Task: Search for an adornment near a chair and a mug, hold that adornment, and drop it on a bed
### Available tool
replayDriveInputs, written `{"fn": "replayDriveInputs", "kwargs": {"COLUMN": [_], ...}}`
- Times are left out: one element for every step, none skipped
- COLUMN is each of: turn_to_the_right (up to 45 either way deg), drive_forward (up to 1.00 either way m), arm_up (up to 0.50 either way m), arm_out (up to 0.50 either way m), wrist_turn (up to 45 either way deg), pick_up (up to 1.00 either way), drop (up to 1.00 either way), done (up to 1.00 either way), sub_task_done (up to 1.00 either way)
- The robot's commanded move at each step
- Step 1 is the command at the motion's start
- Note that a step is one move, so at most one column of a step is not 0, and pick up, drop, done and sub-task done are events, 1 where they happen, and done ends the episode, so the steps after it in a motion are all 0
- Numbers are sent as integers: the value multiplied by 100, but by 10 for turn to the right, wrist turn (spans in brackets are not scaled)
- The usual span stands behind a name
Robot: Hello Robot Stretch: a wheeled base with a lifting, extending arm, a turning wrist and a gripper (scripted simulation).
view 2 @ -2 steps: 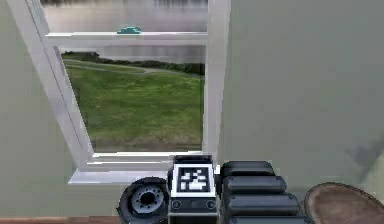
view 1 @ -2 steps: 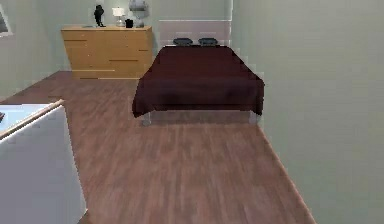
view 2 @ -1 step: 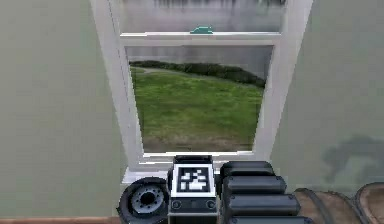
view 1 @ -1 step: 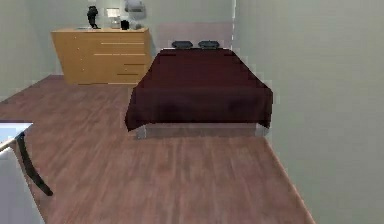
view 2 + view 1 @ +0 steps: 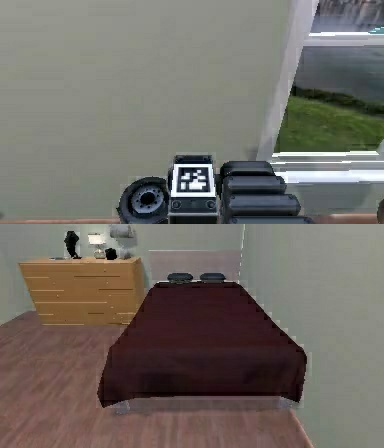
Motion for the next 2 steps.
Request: {"fn": "replayDriveInputs", "kwargs": {"turn_to_the_right": [-450,0], "drive_forward": [0,100], "arm_up": [0,0], "arm_out": [0,0], "wrist_turn": [0,0], "pick_up": [0,0], "drop": [0,0], "done": [0,0], "sub_task_done": [0,0]}}
